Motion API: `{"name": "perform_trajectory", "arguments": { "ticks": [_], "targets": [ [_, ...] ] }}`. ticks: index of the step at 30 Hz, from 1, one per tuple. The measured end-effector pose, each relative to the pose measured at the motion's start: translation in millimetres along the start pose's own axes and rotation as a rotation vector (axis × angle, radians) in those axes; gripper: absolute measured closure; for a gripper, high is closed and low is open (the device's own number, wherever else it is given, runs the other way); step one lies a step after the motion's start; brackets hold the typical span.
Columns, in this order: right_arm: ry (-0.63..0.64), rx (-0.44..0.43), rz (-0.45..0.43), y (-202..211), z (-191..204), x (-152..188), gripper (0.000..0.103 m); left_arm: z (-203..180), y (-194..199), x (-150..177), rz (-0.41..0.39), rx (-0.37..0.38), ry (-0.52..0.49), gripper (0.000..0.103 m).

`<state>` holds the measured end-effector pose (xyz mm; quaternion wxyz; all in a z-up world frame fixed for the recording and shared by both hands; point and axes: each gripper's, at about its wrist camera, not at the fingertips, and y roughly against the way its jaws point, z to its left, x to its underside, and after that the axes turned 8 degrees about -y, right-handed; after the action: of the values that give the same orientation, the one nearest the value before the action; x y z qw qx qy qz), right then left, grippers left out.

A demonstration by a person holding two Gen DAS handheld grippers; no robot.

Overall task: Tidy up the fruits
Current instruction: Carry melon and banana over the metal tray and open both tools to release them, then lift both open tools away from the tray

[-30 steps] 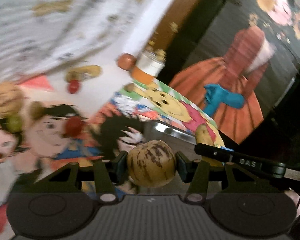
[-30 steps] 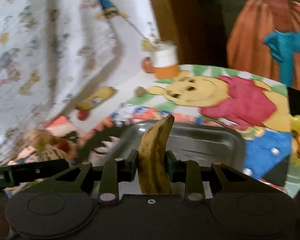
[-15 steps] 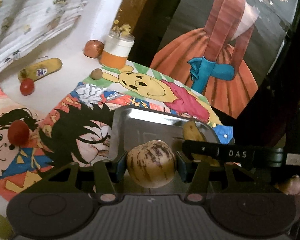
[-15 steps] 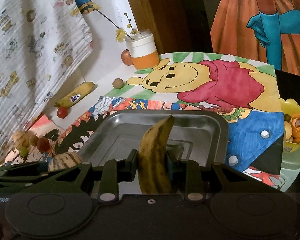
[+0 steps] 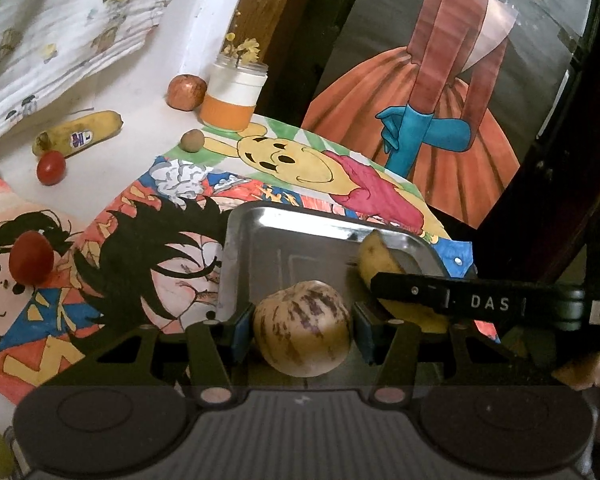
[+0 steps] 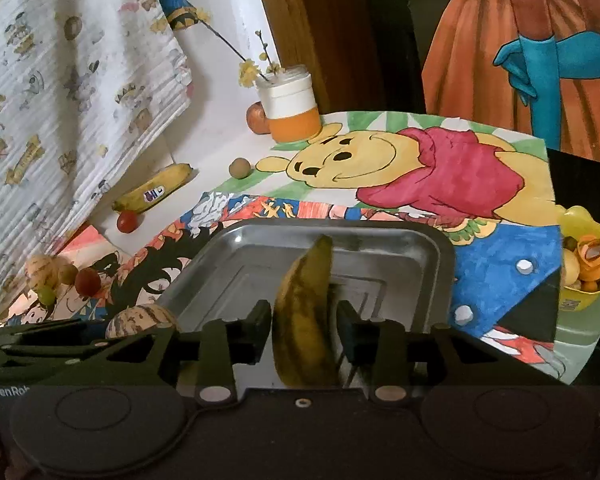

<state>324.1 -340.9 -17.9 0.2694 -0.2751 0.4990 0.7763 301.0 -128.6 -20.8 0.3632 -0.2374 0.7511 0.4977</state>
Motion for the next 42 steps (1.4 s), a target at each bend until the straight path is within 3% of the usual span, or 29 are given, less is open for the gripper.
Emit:
{"name": "perform_trajectory", "arguments": {
  "ticks": [7, 11, 16, 22, 31, 42],
  "targets": [
    [0.033, 0.006, -0.079, 29, 6, 5, 0.045, -3, 16, 2, -0.034, 0.001, 0.023, 0.025],
    [0.064, 0.010, -0.130, 49, 14, 11, 0.034, -3, 33, 3, -0.067, -0.009, 0.040, 0.021],
    [0.094, 0.006, -0.189, 75, 29, 21, 0.017, -3, 61, 7, -0.112, -0.041, 0.076, 0.008],
    [0.135, 0.001, -0.238, 104, 49, 39, 0.003, 0, 97, 15, -0.162, -0.095, 0.084, 0.000],
    [0.162, 0.011, -0.245, 139, 75, 77, 0.001, 9, 142, 40, -0.173, -0.191, 0.093, 0.000],
    [0.176, 0.034, -0.235, 172, 106, 124, 0.001, 3, 193, 81, -0.171, -0.230, 0.054, 0.000]
  ]
}}
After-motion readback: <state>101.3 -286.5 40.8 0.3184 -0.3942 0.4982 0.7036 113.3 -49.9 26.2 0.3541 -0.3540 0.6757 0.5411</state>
